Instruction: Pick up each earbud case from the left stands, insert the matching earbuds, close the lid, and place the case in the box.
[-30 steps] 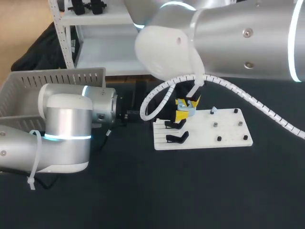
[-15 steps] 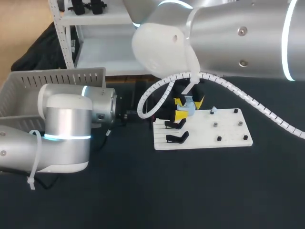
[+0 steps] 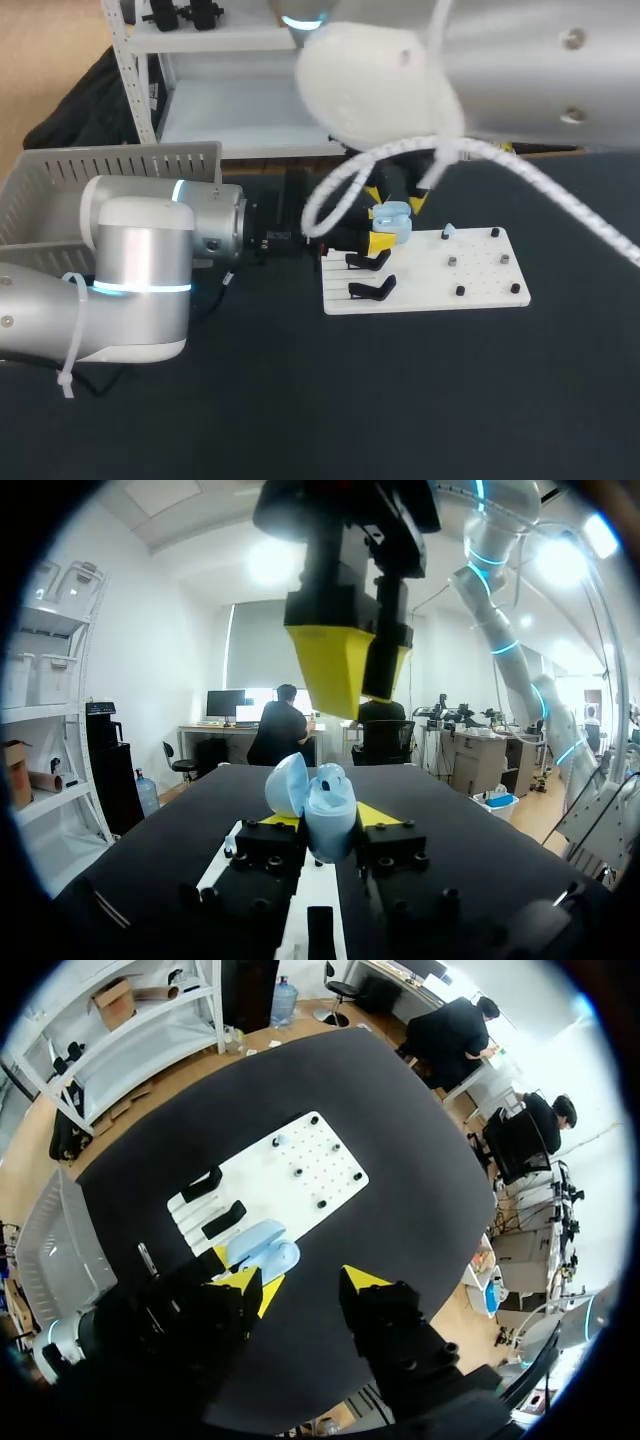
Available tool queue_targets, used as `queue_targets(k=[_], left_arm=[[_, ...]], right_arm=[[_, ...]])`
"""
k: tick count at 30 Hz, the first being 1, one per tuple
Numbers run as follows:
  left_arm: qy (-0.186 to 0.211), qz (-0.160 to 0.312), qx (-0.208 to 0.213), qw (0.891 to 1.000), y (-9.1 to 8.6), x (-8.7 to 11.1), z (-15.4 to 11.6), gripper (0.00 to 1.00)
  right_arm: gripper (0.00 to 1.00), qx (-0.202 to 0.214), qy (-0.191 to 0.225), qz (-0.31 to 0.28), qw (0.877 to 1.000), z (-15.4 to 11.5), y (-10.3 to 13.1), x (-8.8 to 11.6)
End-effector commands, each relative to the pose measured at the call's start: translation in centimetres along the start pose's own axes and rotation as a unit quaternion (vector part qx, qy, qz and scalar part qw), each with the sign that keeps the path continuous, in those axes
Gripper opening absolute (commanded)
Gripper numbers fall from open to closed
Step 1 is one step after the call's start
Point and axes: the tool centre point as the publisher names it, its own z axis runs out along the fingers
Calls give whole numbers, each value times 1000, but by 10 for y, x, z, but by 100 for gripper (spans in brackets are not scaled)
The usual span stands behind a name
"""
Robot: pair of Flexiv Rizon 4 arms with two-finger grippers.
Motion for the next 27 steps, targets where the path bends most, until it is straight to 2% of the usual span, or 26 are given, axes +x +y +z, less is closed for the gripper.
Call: queue_targets(k=[1,2,3,6,9,10,11,16,21,24,27], left_arm=[[0,0,-3,1000,-2,0,0,0],[0,0,-3,1000,-2,0,0,0],[0,0,-3,1000,-2,0,0,0],[0,0,-3,1000,-2,0,0,0],[0,0,-3,1000,-2,0,0,0],[0,0,-3,1000,-2,0,0,0],[0,0,-3,1000,-2,0,0,0],[0,0,-3,1000,-2,0,0,0],[0,0,-3,1000,-2,0,0,0],[0,0,-3,1000,-2,0,0,0],[0,0,-3,1000,-2,0,0,0]], right_arm=[[66,-117,-1,-7,993,8,-33,-8],[71,-127,-6,-13,992,10,-35,-12],[69,-138,-7,-12,990,12,-37,-17],[51,-162,-19,-10,987,14,-43,-32],[47,-191,-30,-10,981,13,-48,-47],[41,-199,-32,-10,979,13,-50,-52],[40,-207,-32,-13,978,13,-51,-57],[42,-228,-17,-31,973,24,-51,-77],[45,-244,5,-70,967,41,-36,-82],[45,-247,2,-93,964,52,-26,-81],[47,-228,-33,-112,967,67,-19,-82]])
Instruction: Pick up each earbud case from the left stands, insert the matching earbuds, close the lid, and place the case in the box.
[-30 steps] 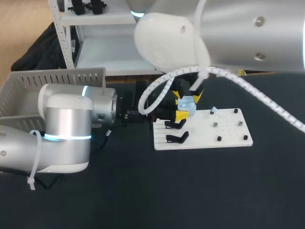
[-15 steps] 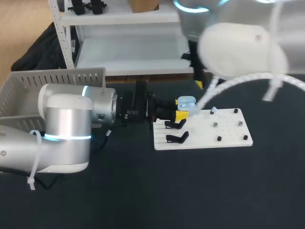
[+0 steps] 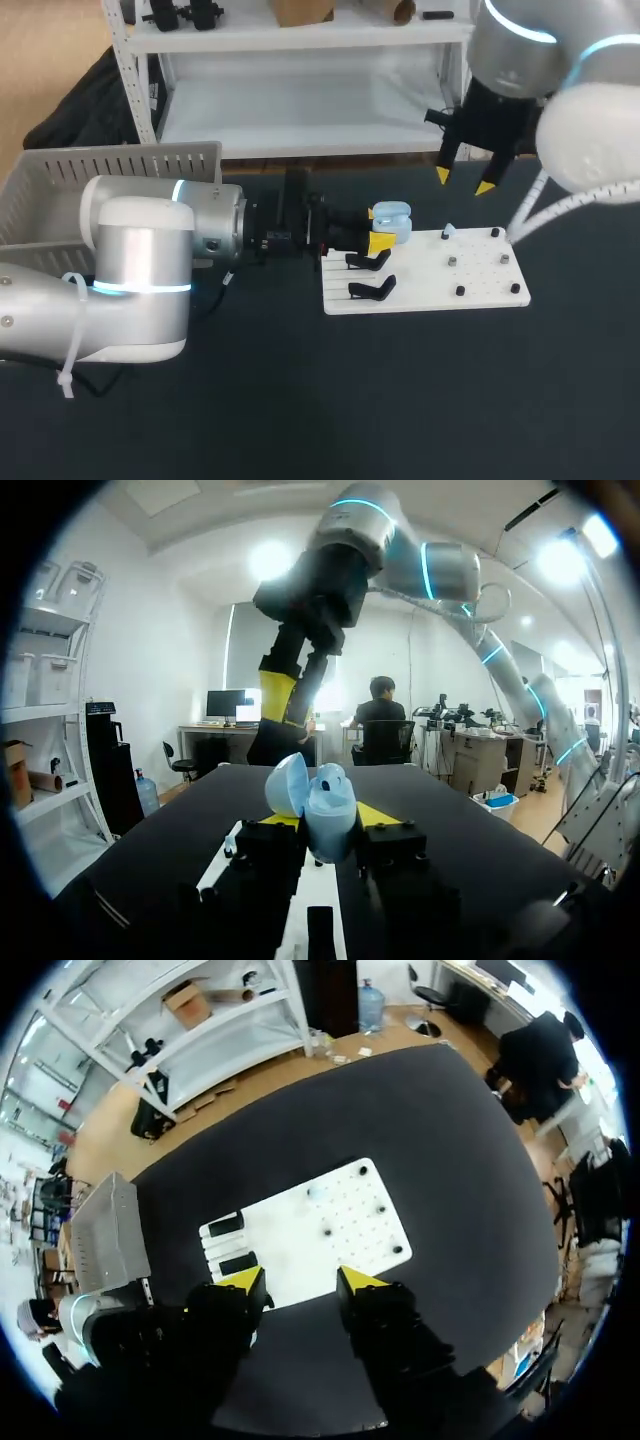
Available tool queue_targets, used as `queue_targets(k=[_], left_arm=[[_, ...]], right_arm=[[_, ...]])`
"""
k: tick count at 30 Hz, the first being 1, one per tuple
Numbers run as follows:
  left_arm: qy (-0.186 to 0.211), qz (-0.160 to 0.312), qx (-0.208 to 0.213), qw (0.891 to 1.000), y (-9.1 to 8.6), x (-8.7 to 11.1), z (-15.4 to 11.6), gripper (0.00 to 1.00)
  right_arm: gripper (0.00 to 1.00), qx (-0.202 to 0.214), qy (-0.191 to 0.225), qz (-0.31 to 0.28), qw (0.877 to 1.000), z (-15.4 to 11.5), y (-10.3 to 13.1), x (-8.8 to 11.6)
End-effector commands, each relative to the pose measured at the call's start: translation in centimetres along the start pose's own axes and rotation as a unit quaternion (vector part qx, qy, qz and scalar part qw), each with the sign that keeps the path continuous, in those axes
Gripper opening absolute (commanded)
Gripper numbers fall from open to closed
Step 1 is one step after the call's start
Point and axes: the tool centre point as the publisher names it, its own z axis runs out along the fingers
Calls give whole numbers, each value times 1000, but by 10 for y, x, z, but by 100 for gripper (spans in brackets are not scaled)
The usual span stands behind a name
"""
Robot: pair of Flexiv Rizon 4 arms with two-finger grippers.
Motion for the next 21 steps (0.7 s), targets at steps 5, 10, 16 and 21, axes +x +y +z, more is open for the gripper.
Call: queue_targets(k=[5,10,16,21], left_arm=[[0,0,-3,1000,-2,0,0,0],[0,0,-3,1000,-2,0,0,0],[0,0,-3,1000,-2,0,0,0],[0,0,-3,1000,-2,0,0,0]], right_arm=[[49,11,-34,-35,999,51,-7,-2],[49,15,-20,-32,999,72,-18,-6],[47,24,3,-21,999,96,-23,-11],[45,10,17,-17,1000,111,-24,-15]])
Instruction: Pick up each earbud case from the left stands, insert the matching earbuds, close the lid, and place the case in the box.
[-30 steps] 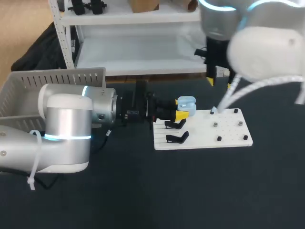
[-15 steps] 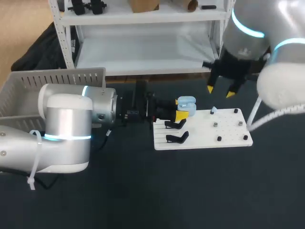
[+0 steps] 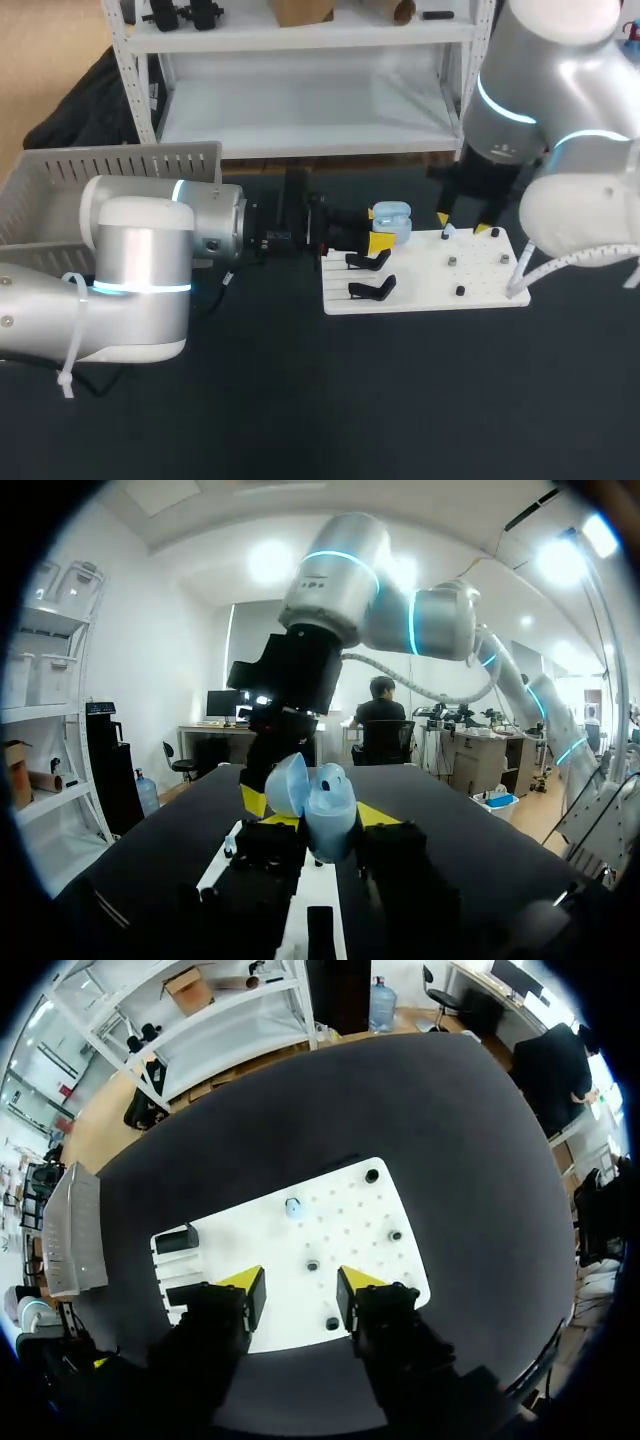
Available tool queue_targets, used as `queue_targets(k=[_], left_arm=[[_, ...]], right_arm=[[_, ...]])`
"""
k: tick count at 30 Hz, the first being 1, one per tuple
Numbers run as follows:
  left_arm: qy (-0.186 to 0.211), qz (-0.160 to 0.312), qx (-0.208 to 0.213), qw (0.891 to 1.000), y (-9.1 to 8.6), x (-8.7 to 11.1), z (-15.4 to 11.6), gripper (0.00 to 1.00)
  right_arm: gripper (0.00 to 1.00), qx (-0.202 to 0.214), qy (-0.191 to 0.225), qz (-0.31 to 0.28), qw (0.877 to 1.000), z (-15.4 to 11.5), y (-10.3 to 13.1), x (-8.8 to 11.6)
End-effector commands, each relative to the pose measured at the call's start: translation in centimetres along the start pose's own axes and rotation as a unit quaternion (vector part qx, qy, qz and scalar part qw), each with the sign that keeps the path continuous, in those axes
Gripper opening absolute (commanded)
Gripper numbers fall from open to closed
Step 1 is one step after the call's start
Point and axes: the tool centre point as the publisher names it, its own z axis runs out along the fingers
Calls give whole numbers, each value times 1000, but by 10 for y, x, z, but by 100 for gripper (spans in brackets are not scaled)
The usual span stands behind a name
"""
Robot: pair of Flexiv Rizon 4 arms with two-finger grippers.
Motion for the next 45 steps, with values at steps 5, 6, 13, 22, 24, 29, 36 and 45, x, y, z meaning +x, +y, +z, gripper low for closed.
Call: queue_targets(k=[5,6,13,22,24,29,36,45], left_arm=[[0,0,-3,1000,-2,0,0,0],[0,0,-3,1000,-2,0,0,0],[0,0,-3,1000,-2,0,0,0],[0,0,-3,1000,-2,0,0,0],[0,0,-3,1000,-2,0,0,0],[0,0,-3,1000,-2,0,0,0],[0,0,-3,1000,-2,0,0,0],[0,0,-3,1000,-2,0,0,0]], right_arm=[[46,-18,18,-10,1000,26,4,-13],[45,-20,19,-11,1000,28,4,-14],[43,-39,17,-8,999,37,4,-20],[37,-59,16,-7,998,47,1,-23],[36,-64,16,-8,998,48,1,-23],[34,-68,16,-9,998,48,1,-22],[33,-70,21,-7,997,53,0,-23],[30,-75,25,-4,997,60,2,-26]])
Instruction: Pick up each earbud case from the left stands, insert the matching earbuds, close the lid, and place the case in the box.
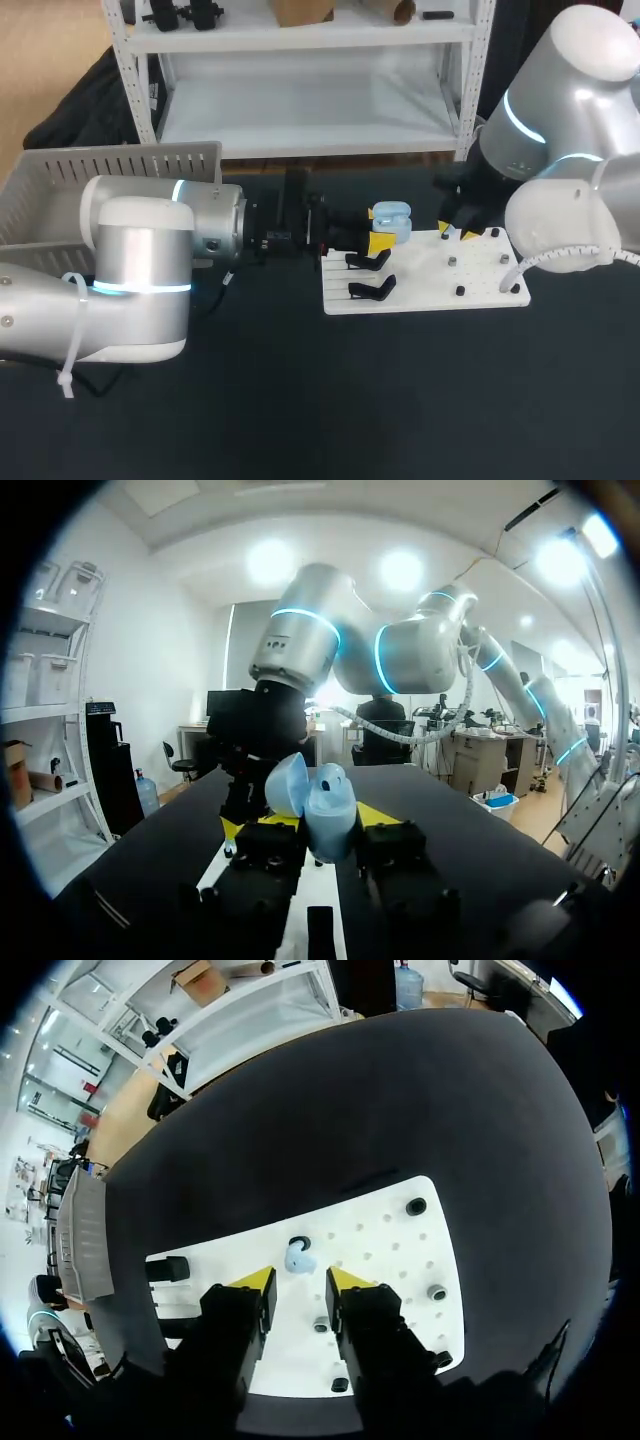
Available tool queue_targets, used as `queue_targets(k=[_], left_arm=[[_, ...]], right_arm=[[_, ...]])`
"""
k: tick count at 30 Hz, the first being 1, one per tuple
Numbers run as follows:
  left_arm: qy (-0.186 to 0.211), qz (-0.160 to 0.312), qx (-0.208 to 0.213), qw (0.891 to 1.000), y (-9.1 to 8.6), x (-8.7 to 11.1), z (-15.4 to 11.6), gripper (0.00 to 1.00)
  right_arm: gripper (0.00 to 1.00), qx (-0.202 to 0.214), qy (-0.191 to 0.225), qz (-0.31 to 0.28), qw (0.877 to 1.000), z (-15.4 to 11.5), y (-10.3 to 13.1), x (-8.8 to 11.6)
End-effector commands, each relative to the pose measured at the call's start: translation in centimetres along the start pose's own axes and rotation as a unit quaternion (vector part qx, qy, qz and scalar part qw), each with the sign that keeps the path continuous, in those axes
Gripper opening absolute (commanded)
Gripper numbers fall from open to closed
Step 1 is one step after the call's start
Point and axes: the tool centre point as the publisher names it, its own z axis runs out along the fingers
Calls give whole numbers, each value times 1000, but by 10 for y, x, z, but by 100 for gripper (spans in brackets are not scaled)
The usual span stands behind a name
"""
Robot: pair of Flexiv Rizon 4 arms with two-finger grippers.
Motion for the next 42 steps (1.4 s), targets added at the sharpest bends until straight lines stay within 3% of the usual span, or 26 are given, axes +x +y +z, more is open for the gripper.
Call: queue_targets(k=[1,22,25,27,31,42], left_arm=[[0,0,-3,1000,-2,0,0,0],[0,0,-3,1000,-2,0,0,0],[0,0,-3,1000,-2,0,0,0],[0,0,-3,1000,-2,0,0,0],[0,0,-3,1000,-2,0,0,0],[0,0,-3,1000,-2,0,0,0]], right_arm=[[29,0,2,3,1000,5,0,-5],[24,-1,11,13,1000,12,1,-9],[17,0,13,13,1000,13,2,-9],[0,1,14,12,1000,13,2,-9],[0,2,14,10,1000,12,3,-9],[0,13,-1,27,1000,-25,3,0]])
